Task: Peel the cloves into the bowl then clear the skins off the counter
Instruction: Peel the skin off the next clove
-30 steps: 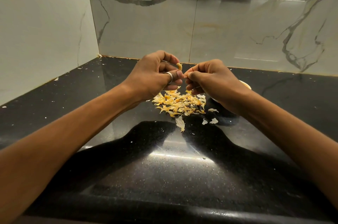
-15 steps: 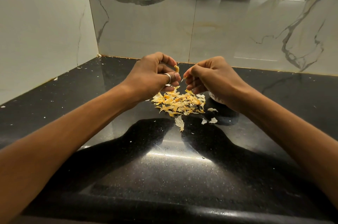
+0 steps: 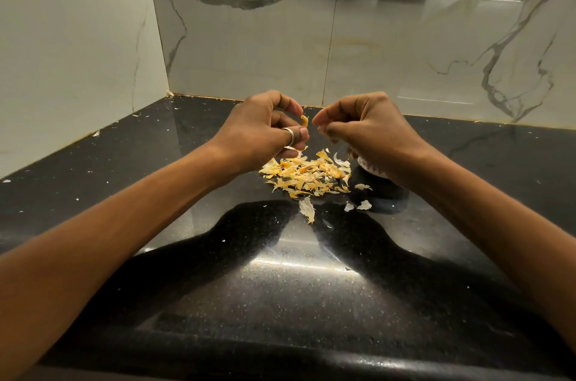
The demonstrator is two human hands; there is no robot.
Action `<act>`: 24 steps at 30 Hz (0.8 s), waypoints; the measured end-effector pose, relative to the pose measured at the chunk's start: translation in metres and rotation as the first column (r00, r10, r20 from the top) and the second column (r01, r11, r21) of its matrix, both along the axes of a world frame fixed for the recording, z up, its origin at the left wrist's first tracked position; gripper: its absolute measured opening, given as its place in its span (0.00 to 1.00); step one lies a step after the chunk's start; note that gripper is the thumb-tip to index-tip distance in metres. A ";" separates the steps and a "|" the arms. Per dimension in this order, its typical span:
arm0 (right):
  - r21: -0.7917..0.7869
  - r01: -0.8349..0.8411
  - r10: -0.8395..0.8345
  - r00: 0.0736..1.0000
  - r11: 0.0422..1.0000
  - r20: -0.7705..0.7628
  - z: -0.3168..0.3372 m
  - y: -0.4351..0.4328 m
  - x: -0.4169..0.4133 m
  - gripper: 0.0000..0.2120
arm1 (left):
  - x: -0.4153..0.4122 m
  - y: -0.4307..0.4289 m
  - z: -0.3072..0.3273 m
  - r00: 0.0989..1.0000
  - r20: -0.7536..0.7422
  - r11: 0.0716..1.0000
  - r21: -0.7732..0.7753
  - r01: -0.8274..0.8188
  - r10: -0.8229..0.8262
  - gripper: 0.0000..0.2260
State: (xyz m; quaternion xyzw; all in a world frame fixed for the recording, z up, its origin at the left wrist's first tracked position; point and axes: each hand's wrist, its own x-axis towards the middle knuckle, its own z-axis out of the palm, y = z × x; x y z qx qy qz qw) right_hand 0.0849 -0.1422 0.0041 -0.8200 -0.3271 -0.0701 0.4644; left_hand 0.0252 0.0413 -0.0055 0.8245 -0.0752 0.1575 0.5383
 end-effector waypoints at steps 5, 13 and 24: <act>0.017 -0.028 0.026 0.996 0.999 0.080 0.001 0.002 0.000 0.06 | 0.000 0.000 0.001 1.000 0.005 0.999 0.031 0.021 -0.021 0.12; -0.030 -0.097 0.099 0.994 0.995 0.051 0.000 0.002 0.000 0.04 | 0.000 0.003 0.003 0.996 -0.017 0.996 -0.002 0.089 -0.089 0.13; -0.010 -0.055 0.055 0.996 0.998 0.071 -0.001 0.005 -0.004 0.01 | 0.003 0.003 0.000 0.991 0.117 0.994 0.086 -0.070 0.060 0.04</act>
